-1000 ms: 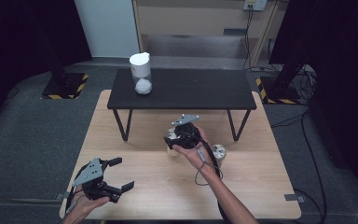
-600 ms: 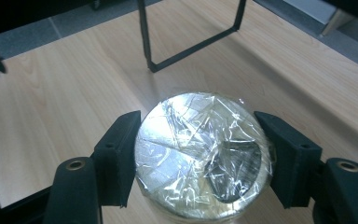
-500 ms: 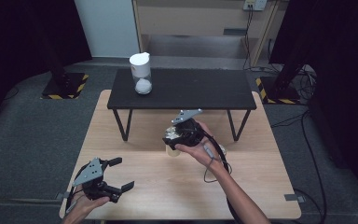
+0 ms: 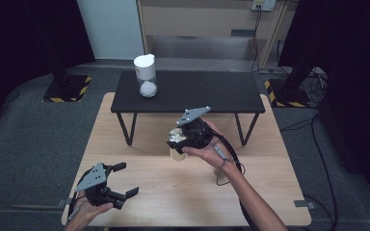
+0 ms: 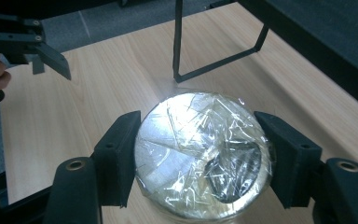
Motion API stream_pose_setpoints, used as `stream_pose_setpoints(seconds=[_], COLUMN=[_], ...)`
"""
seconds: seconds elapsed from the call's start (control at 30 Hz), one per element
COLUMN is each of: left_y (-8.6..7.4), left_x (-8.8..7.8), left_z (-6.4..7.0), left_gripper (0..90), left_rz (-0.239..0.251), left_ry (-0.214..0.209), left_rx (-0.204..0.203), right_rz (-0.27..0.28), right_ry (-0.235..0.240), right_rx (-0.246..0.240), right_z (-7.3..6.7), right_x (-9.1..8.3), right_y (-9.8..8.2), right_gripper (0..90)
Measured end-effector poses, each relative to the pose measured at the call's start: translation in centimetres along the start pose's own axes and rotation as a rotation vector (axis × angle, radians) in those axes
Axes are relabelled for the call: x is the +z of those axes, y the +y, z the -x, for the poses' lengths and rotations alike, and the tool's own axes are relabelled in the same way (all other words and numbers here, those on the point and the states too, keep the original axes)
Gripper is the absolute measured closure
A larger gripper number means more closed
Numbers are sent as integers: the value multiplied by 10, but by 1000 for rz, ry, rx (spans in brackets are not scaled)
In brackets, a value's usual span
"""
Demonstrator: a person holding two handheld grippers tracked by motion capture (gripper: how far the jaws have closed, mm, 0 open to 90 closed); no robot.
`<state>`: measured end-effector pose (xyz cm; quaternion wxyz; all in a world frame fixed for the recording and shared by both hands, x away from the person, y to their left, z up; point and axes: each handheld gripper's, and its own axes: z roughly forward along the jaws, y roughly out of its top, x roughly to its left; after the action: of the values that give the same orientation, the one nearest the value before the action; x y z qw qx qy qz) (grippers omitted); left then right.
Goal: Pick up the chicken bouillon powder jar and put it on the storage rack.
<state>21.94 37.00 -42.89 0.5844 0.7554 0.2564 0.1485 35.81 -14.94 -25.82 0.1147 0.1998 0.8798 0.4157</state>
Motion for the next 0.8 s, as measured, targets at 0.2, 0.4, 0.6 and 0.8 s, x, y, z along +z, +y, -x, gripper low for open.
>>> stream_pose_setpoints(seconds=[0.2, 0.4, 0.6, 0.8], left_y=[0, 0, 0, 0], left_x=[0, 1, 1, 1], left_z=[0, -1, -1, -1], left_gripper=[11, 11, 11, 11], left_rz=[0, -4, -5, -5], left_ry=[-2, -3, -5, -5], left_rx=[-2, -4, -5, -5], right_rz=[13, 20, 16, 23], right_ry=[4, 4, 0, 1], right_rx=[-7, -13, -16, -11], right_z=[5, 10, 13, 16], right_x=[-18, -37, -53, -64], right_y=[10, 23, 37, 46], right_gripper=[355, 355, 355, 355])
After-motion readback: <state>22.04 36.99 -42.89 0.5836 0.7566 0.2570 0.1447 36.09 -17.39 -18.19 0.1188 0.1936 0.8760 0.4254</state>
